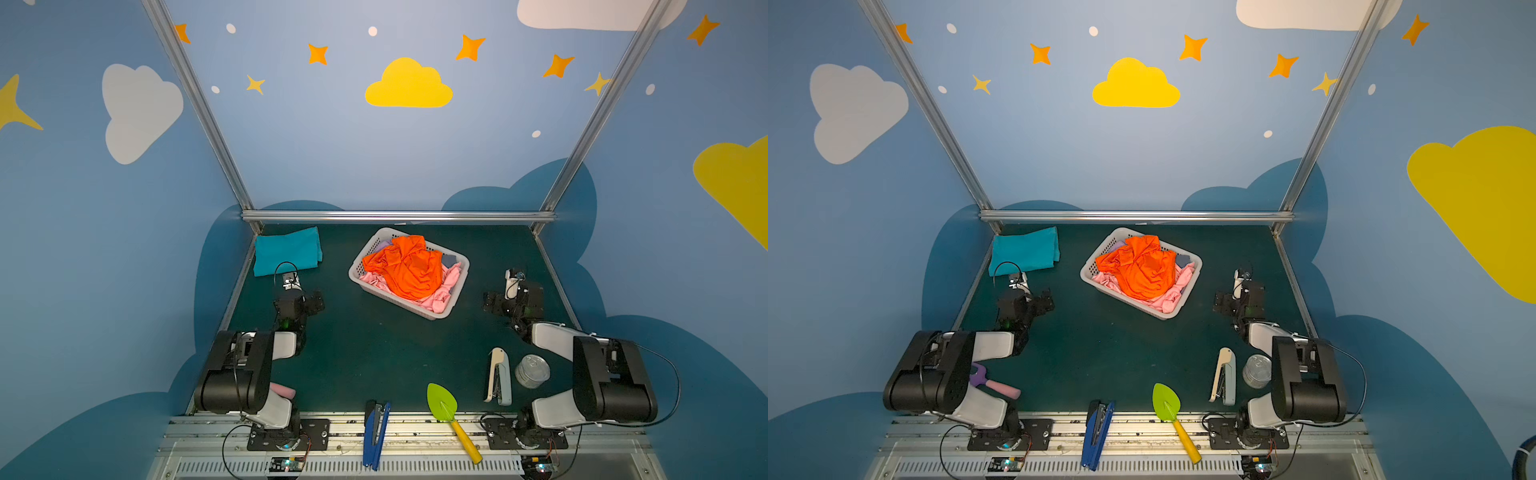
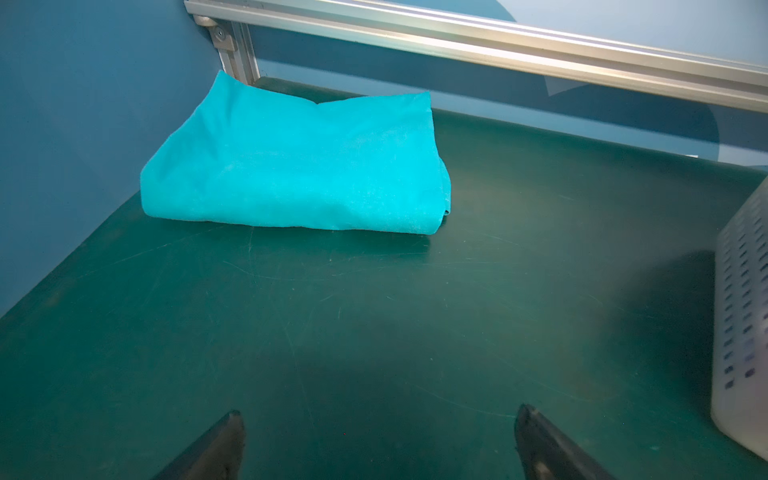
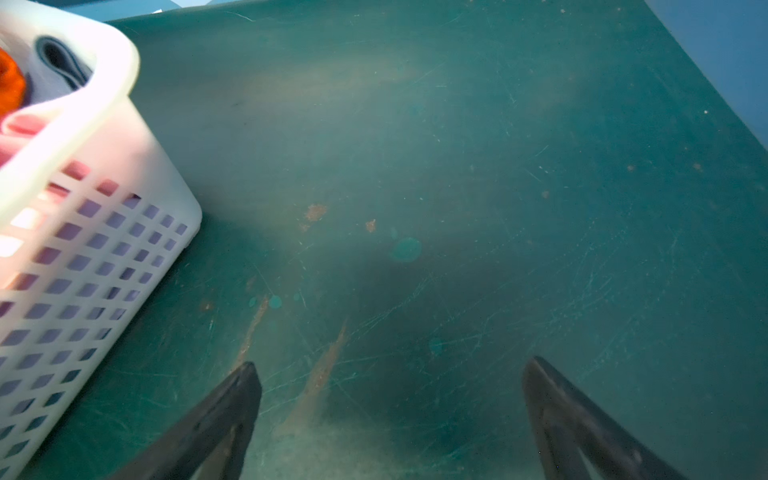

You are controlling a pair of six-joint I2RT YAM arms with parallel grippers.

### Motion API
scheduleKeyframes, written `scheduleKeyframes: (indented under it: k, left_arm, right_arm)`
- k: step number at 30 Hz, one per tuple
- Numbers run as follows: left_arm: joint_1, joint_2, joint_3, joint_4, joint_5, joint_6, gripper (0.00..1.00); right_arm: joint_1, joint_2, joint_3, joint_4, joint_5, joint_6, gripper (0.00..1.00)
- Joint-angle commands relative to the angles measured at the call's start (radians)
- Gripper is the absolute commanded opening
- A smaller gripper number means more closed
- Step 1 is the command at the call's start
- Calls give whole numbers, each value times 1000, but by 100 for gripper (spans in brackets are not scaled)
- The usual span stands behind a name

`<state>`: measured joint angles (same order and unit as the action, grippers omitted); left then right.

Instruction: Fold and stack the t-shirts

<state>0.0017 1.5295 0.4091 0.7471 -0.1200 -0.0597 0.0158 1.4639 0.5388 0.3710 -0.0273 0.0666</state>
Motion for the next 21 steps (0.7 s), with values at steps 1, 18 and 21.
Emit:
scheduleKeyframes:
  k: [1, 18, 21]
  left_arm:
    - [4, -12, 14, -15, 8, 9, 100]
    - [3, -11, 15, -15, 6, 8, 100]
    - [3, -11, 14, -15, 6, 8, 100]
  right_arm:
    - [3, -11, 20, 14, 3, 2, 98]
    - [-7, -11, 20, 15, -17, 4, 98]
    - [-8, -11, 21, 16, -17, 3, 99]
